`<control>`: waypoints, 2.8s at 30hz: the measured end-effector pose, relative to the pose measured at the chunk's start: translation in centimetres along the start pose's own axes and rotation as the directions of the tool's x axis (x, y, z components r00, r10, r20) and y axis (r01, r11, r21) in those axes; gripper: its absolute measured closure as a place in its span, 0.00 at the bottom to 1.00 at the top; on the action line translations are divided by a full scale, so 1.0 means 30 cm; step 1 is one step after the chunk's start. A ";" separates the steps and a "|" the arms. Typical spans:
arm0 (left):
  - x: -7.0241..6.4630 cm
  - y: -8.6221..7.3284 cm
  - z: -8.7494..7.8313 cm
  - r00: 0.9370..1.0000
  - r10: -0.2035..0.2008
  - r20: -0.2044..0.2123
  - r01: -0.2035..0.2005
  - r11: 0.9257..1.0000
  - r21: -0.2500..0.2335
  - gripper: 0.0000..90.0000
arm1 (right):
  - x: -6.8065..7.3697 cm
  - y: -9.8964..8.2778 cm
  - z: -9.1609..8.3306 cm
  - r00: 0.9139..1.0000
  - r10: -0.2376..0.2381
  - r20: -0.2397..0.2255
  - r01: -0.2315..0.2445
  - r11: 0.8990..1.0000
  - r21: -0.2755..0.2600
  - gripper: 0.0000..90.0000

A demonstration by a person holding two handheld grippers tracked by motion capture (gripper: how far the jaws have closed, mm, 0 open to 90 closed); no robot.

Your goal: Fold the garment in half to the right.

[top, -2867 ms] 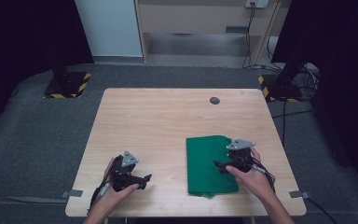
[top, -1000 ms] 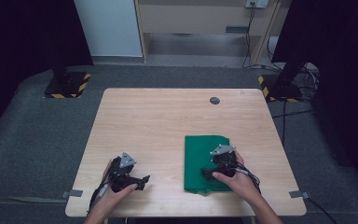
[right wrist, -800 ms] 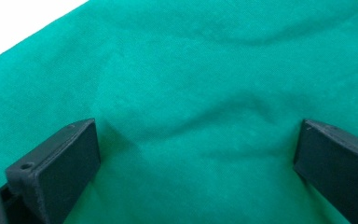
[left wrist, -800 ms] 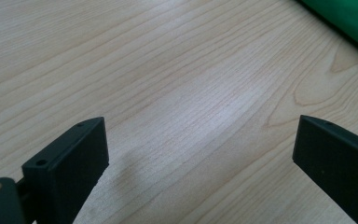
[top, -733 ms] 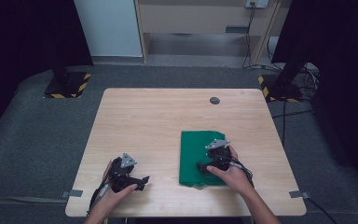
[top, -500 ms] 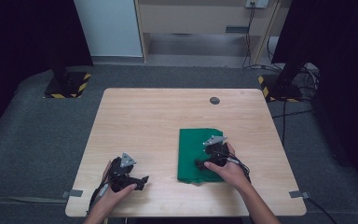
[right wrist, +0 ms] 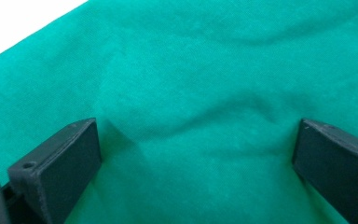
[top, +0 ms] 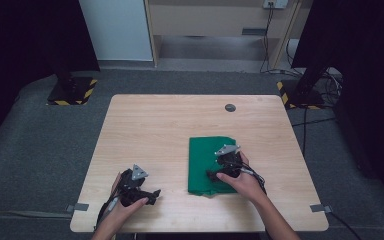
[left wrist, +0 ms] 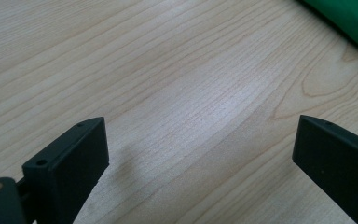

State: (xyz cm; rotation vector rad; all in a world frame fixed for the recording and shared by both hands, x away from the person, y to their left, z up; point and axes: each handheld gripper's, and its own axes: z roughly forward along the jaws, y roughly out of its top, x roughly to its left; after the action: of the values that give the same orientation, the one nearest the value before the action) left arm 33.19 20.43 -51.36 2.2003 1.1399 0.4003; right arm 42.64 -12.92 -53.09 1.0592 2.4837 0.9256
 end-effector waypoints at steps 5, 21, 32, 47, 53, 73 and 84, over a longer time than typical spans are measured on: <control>0.003 -0.002 0.001 1.000 -0.001 -0.005 0.001 1.000 0.000 0.03 | 0.016 -0.001 -0.007 1.000 -0.002 0.003 0.002 1.000 0.009 0.01; 0.047 -0.005 -0.033 0.999 -0.036 -0.038 0.037 0.999 0.006 0.03 | -0.100 -0.029 -0.233 0.992 0.099 0.081 -0.096 0.995 -0.036 0.03; 0.064 0.002 -0.040 0.995 -0.078 -0.056 0.079 0.997 0.002 0.03 | -0.213 -0.108 -0.354 0.979 0.159 0.127 -0.150 0.986 -0.074 0.03; 0.087 0.021 -0.022 0.996 -0.071 -0.049 0.071 0.997 -0.001 0.03 | -0.210 -0.237 -0.366 0.969 0.213 0.122 -0.207 0.976 -0.064 0.03; 0.109 0.022 -0.018 0.994 -0.092 -0.054 0.092 0.996 0.001 0.03 | -0.213 -0.290 -0.354 0.959 0.253 0.130 -0.248 0.967 -0.051 0.03; 0.122 -0.009 0.042 0.991 -0.107 -0.086 0.105 0.994 -0.020 0.03 | -0.202 -0.326 -0.273 0.949 0.267 0.167 -0.263 0.964 -0.048 0.02; 0.114 -0.026 0.055 0.990 -0.102 -0.093 0.100 0.995 -0.029 0.00 | -0.183 -0.355 -0.273 0.946 0.254 0.200 -0.240 0.966 -0.091 0.00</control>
State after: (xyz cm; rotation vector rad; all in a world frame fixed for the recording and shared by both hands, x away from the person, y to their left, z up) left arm 35.57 22.92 -53.17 2.1118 1.2846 0.4770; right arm 36.72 -26.14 -53.86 1.3927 2.1685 0.9030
